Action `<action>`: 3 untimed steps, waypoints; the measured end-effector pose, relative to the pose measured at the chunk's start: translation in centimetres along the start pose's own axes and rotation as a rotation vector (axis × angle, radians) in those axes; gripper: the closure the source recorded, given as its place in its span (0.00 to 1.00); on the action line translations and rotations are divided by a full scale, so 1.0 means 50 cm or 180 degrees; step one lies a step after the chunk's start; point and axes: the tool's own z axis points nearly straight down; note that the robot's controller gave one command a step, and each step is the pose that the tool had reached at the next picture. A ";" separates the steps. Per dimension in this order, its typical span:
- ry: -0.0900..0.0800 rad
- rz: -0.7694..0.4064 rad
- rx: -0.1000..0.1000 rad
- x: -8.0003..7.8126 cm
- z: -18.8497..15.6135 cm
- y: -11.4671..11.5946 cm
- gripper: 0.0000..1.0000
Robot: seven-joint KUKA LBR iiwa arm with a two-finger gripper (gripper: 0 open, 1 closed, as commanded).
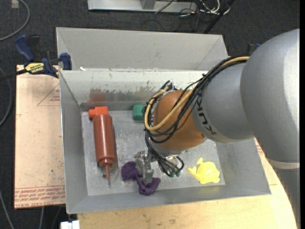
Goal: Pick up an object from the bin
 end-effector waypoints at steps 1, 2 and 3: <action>-0.0008 0.0004 0.0003 -0.002 0.000 -0.002 0.00; 0.0004 0.0002 0.0001 0.001 0.001 -0.001 1.00; 0.0004 0.0001 0.0001 0.001 0.001 -0.001 1.00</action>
Offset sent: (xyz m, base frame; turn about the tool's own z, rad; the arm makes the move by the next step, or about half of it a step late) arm 0.0000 0.0000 0.0000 0.0000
